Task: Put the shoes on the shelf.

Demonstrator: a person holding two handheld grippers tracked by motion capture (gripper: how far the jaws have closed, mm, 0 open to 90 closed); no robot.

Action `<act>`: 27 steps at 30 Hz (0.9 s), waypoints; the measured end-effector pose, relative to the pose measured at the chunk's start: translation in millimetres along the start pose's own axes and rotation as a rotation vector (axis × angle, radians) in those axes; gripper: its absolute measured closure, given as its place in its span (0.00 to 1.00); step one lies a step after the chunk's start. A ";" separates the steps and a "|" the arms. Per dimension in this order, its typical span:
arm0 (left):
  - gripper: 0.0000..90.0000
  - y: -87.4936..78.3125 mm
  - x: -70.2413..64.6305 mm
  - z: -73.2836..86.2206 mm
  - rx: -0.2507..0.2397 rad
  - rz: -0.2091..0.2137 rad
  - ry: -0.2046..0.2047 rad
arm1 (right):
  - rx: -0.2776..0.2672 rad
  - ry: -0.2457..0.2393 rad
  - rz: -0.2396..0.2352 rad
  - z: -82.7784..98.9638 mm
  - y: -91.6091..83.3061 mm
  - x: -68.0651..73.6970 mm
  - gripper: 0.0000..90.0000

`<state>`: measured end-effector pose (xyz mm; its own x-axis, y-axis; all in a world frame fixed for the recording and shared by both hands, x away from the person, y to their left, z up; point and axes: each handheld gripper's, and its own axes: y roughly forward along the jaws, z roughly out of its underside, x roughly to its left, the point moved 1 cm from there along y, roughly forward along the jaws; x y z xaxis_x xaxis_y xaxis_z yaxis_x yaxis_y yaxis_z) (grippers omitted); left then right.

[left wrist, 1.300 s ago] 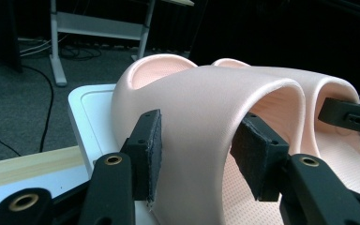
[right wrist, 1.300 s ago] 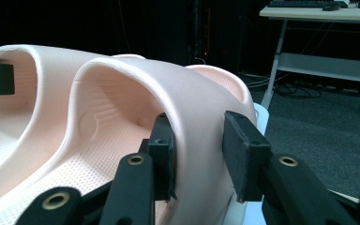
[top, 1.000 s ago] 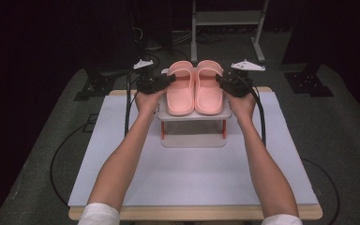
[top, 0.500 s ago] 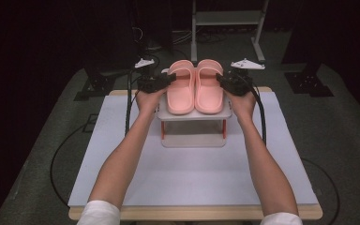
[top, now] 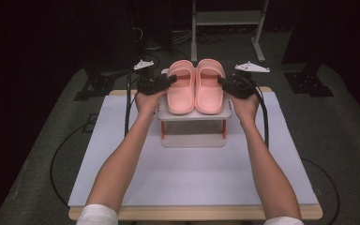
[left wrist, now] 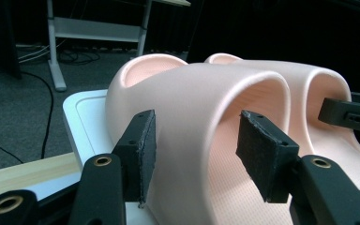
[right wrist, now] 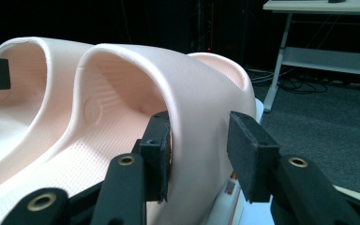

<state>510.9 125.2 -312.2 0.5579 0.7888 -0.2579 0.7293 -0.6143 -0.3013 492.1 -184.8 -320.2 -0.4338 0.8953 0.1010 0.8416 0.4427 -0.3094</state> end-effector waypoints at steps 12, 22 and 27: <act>0.50 -14.9 -12.1 3.0 -0.012 0.004 0.028 | -0.004 -0.001 -0.014 4.9 -24.3 0.6 0.63; 0.49 -27.0 -17.2 7.8 -0.025 0.023 0.044 | -0.006 -0.004 -0.022 11.8 -40.9 -1.6 0.61; 0.48 -32.9 -20.0 9.2 -0.029 0.034 0.057 | -0.003 -0.006 -0.029 16.3 -47.4 -2.2 0.60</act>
<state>472.1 129.4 -305.5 0.6039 0.7677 -0.2143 0.7202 -0.6408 -0.2658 447.9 -208.5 -321.3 -0.4597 0.8820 0.1041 0.8297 0.4683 -0.3037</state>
